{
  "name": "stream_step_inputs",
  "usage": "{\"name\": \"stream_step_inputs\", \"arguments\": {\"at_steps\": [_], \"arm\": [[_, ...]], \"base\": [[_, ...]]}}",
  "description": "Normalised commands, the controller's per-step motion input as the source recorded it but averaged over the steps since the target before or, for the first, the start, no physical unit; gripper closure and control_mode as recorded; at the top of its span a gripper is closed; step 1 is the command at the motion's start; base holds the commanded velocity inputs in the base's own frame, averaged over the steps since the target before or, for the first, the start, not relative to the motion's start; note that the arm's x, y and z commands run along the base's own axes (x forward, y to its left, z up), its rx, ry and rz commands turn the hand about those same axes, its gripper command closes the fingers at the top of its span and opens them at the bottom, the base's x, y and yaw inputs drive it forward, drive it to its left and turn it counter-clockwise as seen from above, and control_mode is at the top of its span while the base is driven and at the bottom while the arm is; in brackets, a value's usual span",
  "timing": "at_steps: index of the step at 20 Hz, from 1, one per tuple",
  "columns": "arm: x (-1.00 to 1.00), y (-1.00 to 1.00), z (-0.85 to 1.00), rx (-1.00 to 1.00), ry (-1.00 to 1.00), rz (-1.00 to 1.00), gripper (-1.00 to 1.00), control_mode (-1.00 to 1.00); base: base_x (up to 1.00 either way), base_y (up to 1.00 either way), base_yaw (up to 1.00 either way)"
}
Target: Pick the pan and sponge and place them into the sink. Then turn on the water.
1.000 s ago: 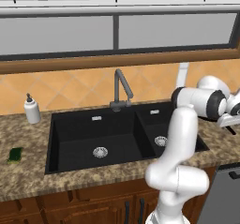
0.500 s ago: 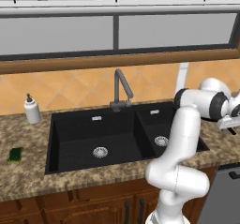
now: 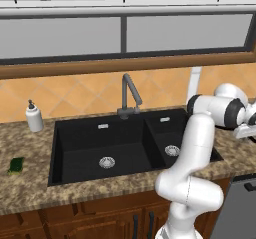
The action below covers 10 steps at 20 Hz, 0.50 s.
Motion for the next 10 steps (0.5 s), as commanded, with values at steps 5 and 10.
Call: {"name": "stream_step_inputs", "arguments": {"at_steps": [5,10], "arm": [[-0.64,0.07,0.10,0.00,-0.01,0.00,1.00,-1.00],[-0.79,0.36,0.70,0.00,-0.08,0.00,1.00,-1.00]], "base": [[0.00,0.00,0.00],[0.00,0.00,0.00]]}}
